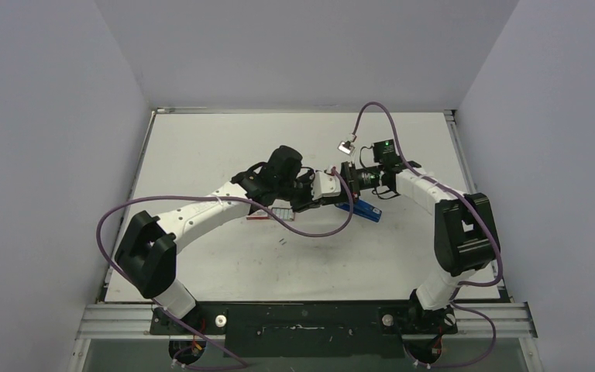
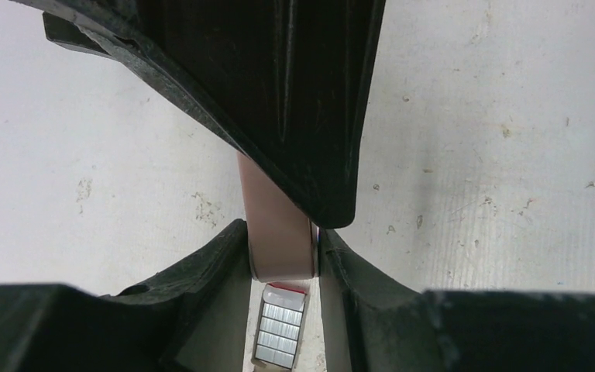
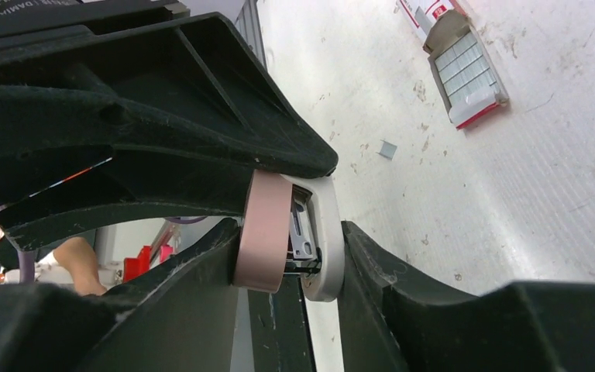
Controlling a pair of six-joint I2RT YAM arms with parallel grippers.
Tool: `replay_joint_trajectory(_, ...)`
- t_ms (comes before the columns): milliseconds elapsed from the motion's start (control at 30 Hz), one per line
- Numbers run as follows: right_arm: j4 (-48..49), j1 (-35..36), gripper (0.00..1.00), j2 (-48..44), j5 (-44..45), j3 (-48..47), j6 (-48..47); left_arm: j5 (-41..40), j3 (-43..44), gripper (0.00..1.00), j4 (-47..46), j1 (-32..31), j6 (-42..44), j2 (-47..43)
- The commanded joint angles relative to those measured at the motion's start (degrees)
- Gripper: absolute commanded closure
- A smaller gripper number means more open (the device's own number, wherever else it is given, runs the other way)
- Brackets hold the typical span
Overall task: Load the staples into the stapler
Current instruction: Close the stapler at the center of the board.
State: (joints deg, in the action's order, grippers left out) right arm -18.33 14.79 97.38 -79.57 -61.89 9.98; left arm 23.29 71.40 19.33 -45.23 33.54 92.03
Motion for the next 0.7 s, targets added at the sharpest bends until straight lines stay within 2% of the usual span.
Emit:
replay_joint_trajectory(0,9.1,-0.5,0.95,-3.2,-2.4,1.3,3.7,-0.6,0.0,0.83,-2.3,-0.2,0.9,-1.5)
replay_joint_trajectory(167,11.4,-0.6,0.95,-4.3,-1.8,2.5,5.9,-1.4,-0.3,0.75,-2.4,-0.3,0.9,-1.4)
replay_joint_trajectory(233,11.7,-0.6,0.95,-4.1,-2.0,2.3,6.5,-1.4,-0.4,0.76,-2.4,-0.3,0.9,-1.4)
replay_joint_trajectory(267,11.8,-0.7,0.93,-3.9,-2.0,2.3,6.8,-1.4,-0.5,0.81,-2.4,-0.3,1.0,-1.5)
replay_joint_trajectory(300,11.9,-0.6,0.83,-3.8,-2.1,2.2,7.1,-1.2,-0.5,0.87,-2.4,-0.3,1.1,-1.4)
replay_joint_trajectory(367,12.0,-0.5,0.51,-3.7,-1.7,2.0,7.8,-0.8,-0.4,0.95,-2.2,-0.3,1.3,-1.4)
replay_joint_trajectory(400,12.0,-0.3,0.38,-3.7,-1.4,1.9,8.0,-0.7,-0.4,0.97,-2.2,-0.4,1.3,-1.4)
replay_joint_trajectory(467,12.0,0.1,0.20,-3.8,-1.0,1.5,8.6,-0.9,-0.1,0.97,-2.0,-0.5,1.4,-1.2)
replay_joint_trajectory(533,11.9,0.6,0.13,-3.7,-0.8,1.1,8.9,-1.1,0.0,0.97,-2.1,-0.6,1.6,-1.2)
replay_joint_trajectory(667,11.5,1.0,0.09,-3.4,-0.7,0.9,8.8,-1.5,-0.1,0.97,-2.3,-0.6,1.5,-1.2)
